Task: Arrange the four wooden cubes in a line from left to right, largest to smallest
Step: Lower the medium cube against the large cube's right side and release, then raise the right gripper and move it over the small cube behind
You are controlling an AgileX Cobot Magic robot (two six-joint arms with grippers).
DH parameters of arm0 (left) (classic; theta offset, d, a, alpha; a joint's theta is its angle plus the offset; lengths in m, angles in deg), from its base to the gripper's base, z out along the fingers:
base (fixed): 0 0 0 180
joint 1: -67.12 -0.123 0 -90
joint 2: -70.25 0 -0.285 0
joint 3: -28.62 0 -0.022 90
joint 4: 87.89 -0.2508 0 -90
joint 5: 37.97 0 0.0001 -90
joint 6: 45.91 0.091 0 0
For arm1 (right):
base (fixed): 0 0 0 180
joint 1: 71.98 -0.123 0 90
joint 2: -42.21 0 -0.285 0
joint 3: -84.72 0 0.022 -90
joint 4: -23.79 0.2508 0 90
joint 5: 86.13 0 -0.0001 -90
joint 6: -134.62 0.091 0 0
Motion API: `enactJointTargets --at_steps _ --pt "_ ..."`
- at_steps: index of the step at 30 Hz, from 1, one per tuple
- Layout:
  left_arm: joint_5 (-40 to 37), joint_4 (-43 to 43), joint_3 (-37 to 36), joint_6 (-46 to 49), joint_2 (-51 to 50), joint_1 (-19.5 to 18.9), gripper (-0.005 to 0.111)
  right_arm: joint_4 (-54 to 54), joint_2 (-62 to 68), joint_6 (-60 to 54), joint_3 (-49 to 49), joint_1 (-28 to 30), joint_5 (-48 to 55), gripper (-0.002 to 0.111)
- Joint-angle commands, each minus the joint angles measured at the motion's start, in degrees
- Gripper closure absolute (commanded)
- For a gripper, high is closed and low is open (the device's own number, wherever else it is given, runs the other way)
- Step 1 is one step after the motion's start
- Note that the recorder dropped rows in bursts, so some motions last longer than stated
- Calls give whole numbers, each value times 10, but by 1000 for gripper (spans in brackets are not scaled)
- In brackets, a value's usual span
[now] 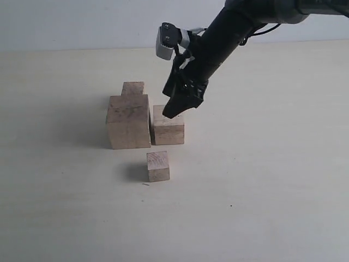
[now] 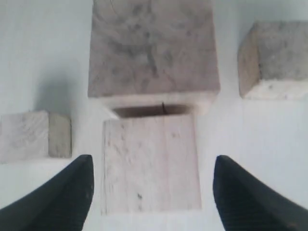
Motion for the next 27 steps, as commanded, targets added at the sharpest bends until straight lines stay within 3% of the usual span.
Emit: enactJointTargets --at_steps 1,4,17,27 --pt "7 3 -2 0 4 4 107 -175 -33 179 1 1 -18 41" --pt "7 3 -2 0 4 4 107 -243 -30 294 1 1 -39 41" --pt "7 3 -2 0 4 4 107 -216 31 299 1 1 -75 41" --pt "7 3 -2 0 4 4 107 -137 37 288 1 -6 -86 41"
